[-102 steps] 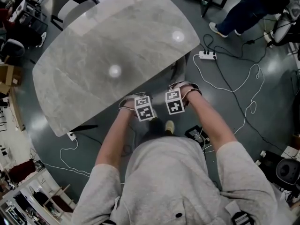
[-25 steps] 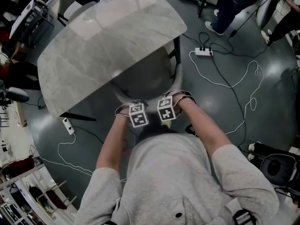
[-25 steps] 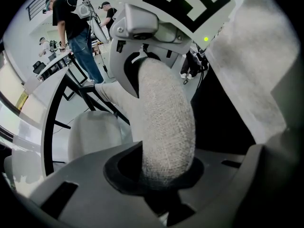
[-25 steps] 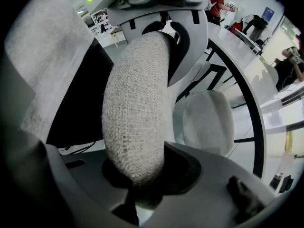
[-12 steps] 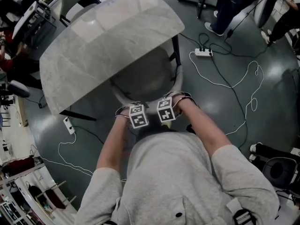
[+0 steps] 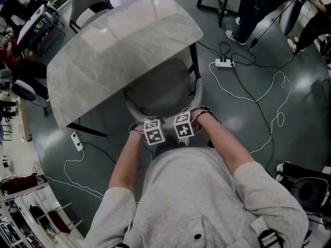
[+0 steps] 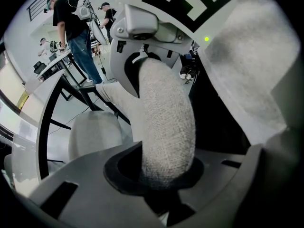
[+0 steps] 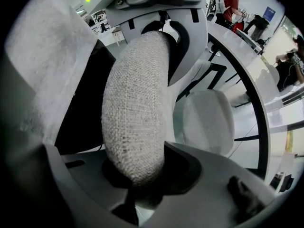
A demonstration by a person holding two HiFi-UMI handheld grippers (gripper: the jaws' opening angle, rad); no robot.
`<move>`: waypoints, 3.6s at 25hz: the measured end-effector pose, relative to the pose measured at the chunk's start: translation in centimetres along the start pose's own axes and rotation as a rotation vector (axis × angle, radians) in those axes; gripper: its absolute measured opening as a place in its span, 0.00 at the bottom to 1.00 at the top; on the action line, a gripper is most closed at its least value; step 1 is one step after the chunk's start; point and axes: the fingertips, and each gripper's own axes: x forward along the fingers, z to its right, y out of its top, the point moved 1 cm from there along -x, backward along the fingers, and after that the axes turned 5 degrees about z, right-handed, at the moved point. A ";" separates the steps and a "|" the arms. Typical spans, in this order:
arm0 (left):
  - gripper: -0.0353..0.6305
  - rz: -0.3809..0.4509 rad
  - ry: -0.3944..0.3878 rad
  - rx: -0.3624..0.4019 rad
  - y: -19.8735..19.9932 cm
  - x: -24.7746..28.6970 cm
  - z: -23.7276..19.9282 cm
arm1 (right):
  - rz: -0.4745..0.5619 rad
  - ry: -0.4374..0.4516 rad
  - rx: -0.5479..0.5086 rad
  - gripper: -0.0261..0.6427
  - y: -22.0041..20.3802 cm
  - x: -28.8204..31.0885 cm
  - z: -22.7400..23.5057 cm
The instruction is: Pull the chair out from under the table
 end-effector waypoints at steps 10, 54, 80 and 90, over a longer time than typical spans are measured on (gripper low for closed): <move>0.20 -0.004 -0.002 0.014 0.0 -0.3 0.9 | 0.001 0.007 0.018 0.20 0.3 -0.2 -1.2; 0.20 -0.011 -0.028 0.082 -0.2 0.9 10.5 | 0.002 0.004 0.077 0.20 2.2 1.3 -11.0; 0.20 -0.008 -0.029 0.090 -0.6 1.0 14.5 | -0.008 0.003 0.090 0.20 3.3 1.7 -15.0; 0.20 -0.008 -0.030 0.098 -0.6 1.0 16.3 | -0.006 0.001 0.099 0.20 3.7 1.8 -16.8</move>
